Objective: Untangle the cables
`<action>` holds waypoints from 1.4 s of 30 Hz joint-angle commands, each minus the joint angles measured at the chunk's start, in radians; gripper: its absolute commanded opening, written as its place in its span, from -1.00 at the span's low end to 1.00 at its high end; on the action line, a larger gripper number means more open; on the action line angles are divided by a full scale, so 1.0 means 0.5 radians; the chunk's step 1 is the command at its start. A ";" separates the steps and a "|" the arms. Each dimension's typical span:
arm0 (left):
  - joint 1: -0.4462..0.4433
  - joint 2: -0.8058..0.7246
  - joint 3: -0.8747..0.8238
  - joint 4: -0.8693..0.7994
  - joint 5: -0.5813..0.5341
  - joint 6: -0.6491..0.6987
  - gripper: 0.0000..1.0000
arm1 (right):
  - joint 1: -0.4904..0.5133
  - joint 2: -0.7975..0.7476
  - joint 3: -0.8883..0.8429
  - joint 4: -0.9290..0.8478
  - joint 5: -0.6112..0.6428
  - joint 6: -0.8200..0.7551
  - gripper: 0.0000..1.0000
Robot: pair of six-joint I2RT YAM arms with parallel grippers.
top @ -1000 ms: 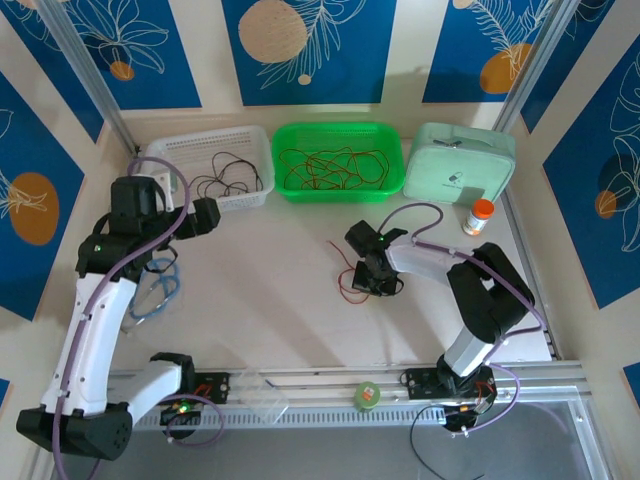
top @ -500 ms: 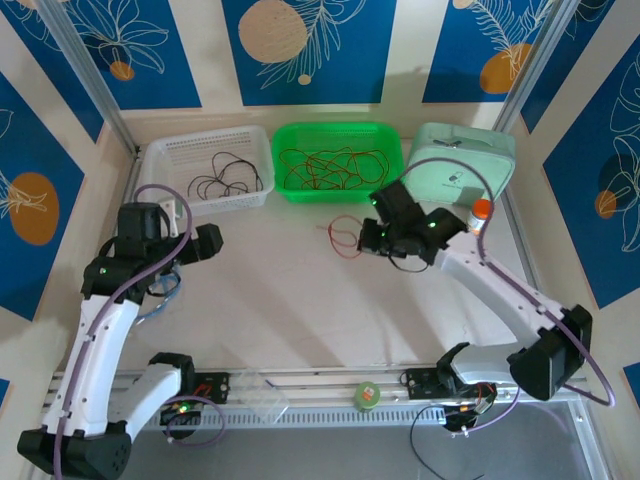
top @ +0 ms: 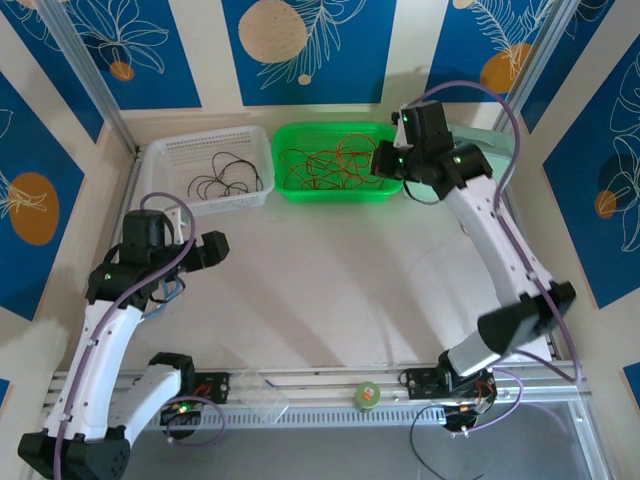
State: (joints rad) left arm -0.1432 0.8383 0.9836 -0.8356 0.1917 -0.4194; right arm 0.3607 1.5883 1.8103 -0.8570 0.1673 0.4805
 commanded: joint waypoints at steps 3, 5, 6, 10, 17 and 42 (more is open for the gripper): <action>-0.026 -0.037 -0.025 0.061 0.056 0.022 1.00 | -0.131 0.497 0.298 0.121 -0.106 -0.214 -1.00; -0.026 -0.032 -0.025 0.055 0.043 0.040 1.00 | -0.166 0.710 0.416 0.156 -0.092 -0.242 -1.00; -0.025 -0.029 -0.025 0.059 0.041 0.043 1.00 | -0.177 0.794 0.462 0.167 -0.091 -0.250 -1.00; -0.025 -0.021 -0.022 0.067 0.035 0.050 1.00 | -0.226 1.158 0.656 0.179 -0.099 -0.206 -1.00; -0.026 -0.023 -0.028 0.110 -0.005 0.075 1.00 | -0.244 1.539 0.864 0.193 -0.187 -0.092 -0.99; -0.023 -0.403 -1.048 1.696 -0.843 0.095 0.99 | -0.236 -0.303 -0.840 0.826 0.232 -0.390 0.60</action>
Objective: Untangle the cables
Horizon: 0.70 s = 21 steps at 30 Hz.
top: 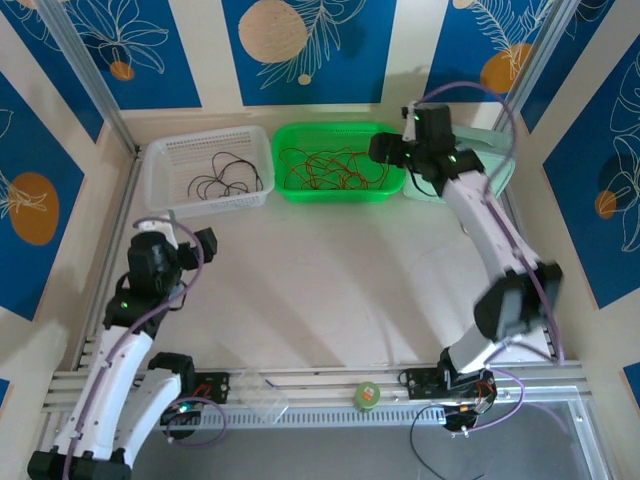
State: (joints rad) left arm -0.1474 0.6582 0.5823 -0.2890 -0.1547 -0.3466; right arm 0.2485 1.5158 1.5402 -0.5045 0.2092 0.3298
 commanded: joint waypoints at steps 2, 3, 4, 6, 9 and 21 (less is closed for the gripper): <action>-0.014 -0.024 -0.418 0.868 -0.320 -0.080 0.97 | -0.039 -0.409 -0.622 0.271 0.214 -0.108 0.65; -0.015 0.002 -0.465 0.942 -0.396 -0.073 0.97 | -0.051 -0.501 -0.753 0.338 0.217 -0.115 0.66; -0.015 0.049 -0.510 1.045 -0.452 -0.033 0.96 | -0.074 -0.617 -0.913 0.409 0.218 -0.122 0.66; -0.015 0.137 -0.584 1.242 -0.496 0.074 0.96 | -0.098 -0.812 -1.174 0.542 0.251 -0.121 0.66; -0.013 0.242 -0.623 1.382 -0.557 0.198 0.96 | -0.118 -1.090 -1.522 0.744 0.254 -0.131 0.67; -0.015 0.844 -0.897 2.168 -0.758 0.379 0.97 | -0.114 -1.529 -2.502 1.430 0.082 -0.631 0.80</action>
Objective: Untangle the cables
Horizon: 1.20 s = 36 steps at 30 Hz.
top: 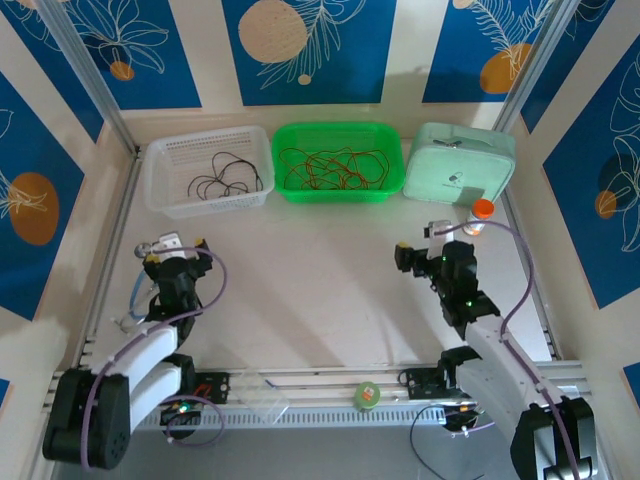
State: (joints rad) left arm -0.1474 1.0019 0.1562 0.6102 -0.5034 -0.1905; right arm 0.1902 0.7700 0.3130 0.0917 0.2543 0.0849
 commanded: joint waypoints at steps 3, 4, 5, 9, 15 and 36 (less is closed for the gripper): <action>-0.017 0.443 -0.038 0.770 0.001 0.176 0.95 | -0.014 -0.013 -0.141 0.402 0.023 -0.124 0.79; -0.015 0.559 -0.019 0.921 0.012 0.261 0.96 | -0.026 0.003 -0.170 0.471 0.017 -0.121 0.79; -0.016 0.661 -0.009 1.062 0.046 0.355 0.96 | -0.040 0.024 -0.203 0.540 0.006 -0.117 0.79; -0.023 1.084 0.027 1.506 0.203 0.493 1.00 | -0.113 0.119 -0.282 0.730 -0.017 -0.056 0.79; -0.011 1.229 0.164 1.363 0.513 0.578 1.00 | -0.294 0.320 -0.364 1.123 -0.123 0.106 0.79; 0.057 1.138 0.396 0.773 0.477 0.458 1.00 | -0.455 1.506 0.227 1.408 -0.491 0.077 0.98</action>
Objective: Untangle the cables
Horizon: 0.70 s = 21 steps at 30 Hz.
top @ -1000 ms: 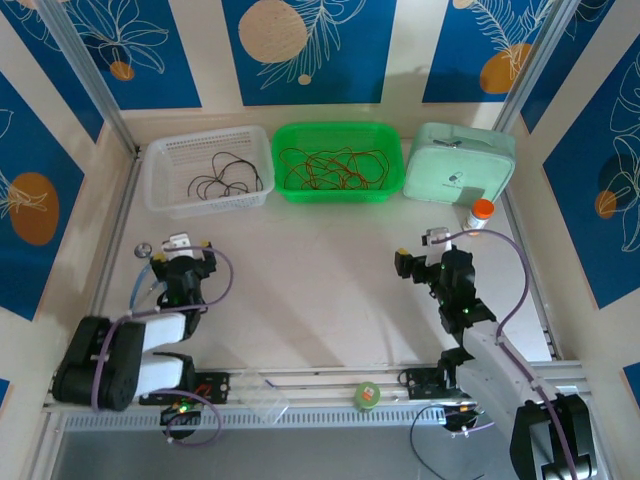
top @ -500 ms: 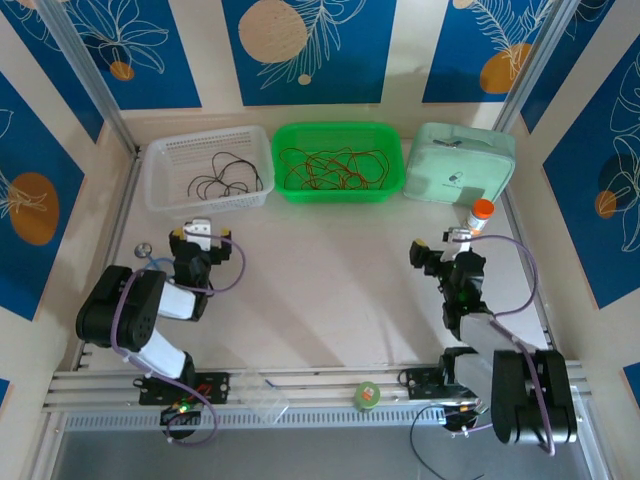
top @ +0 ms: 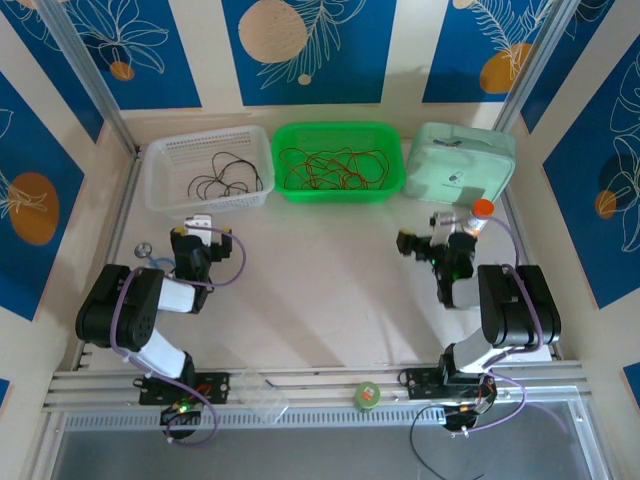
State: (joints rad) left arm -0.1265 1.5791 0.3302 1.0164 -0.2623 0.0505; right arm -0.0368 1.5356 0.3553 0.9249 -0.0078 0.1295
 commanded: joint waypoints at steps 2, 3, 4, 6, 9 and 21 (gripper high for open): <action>0.015 -0.014 0.042 -0.026 -0.006 -0.023 1.00 | 0.059 -0.029 0.153 -0.293 0.137 -0.052 0.98; 0.015 -0.017 0.042 -0.034 -0.004 -0.024 1.00 | 0.068 -0.022 0.140 -0.252 0.143 -0.056 0.98; 0.014 -0.014 0.042 -0.029 -0.006 -0.027 1.00 | 0.062 -0.018 0.124 -0.218 0.129 -0.053 0.98; 0.015 -0.017 0.042 -0.034 -0.006 -0.024 1.00 | 0.061 -0.023 0.127 -0.232 0.130 -0.053 0.98; 0.017 -0.014 0.042 -0.030 -0.006 -0.025 1.00 | 0.064 -0.022 0.127 -0.231 0.141 -0.057 0.98; 0.017 -0.014 0.048 -0.040 0.000 -0.028 1.00 | 0.067 -0.028 0.127 -0.242 0.141 -0.057 0.98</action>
State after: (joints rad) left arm -0.1265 1.5791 0.3351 1.0042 -0.2623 0.0505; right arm -0.0067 1.5261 0.4240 0.8135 0.0525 0.1184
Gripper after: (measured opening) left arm 0.998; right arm 0.990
